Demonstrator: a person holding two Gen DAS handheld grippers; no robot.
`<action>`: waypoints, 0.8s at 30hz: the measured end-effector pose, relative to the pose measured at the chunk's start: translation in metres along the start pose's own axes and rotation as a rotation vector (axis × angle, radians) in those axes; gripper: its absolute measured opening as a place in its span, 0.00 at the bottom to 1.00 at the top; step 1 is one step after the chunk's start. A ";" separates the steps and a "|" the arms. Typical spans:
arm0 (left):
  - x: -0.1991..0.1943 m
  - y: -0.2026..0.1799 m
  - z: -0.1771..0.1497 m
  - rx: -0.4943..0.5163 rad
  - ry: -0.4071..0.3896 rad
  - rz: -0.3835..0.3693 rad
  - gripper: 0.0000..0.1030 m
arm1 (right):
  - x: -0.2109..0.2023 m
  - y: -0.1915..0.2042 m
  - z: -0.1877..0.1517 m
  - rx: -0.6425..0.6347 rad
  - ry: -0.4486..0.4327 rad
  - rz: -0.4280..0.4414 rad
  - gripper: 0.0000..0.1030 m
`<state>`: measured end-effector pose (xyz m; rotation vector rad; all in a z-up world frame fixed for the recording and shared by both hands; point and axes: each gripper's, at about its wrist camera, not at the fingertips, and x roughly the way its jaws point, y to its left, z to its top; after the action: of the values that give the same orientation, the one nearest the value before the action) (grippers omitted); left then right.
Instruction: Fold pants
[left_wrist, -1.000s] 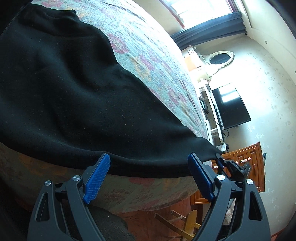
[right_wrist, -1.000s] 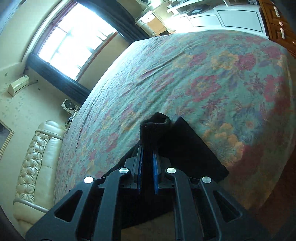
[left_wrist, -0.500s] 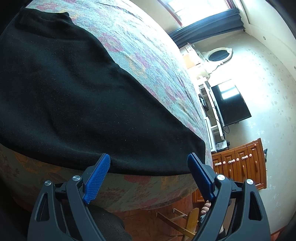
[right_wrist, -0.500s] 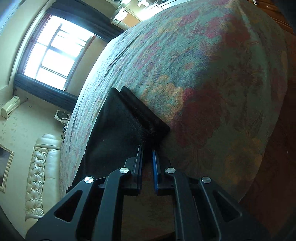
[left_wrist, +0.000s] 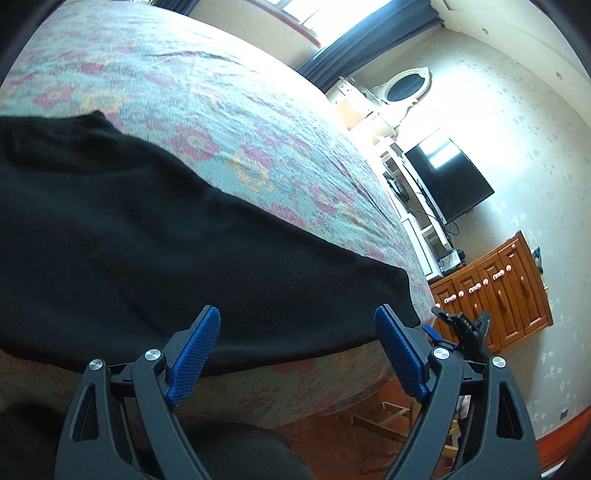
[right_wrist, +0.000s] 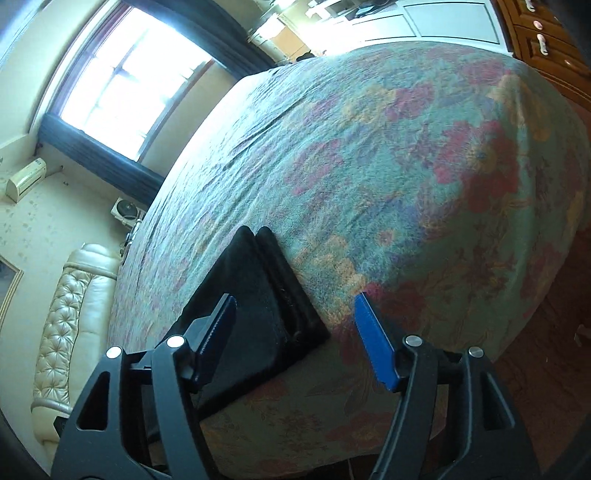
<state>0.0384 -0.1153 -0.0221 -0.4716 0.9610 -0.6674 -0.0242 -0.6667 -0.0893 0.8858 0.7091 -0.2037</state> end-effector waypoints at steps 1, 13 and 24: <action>-0.005 0.002 0.002 0.018 -0.008 0.005 0.82 | 0.007 0.002 0.006 -0.019 0.020 -0.012 0.67; -0.053 0.095 0.006 -0.119 -0.046 0.174 0.82 | 0.053 0.023 0.005 -0.124 0.228 0.027 0.77; -0.063 0.117 0.000 -0.130 -0.034 0.170 0.82 | 0.063 0.045 0.004 -0.233 0.293 -0.042 0.45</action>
<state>0.0490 0.0114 -0.0593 -0.5081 1.0037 -0.4436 0.0450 -0.6334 -0.0991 0.6837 1.0028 -0.0259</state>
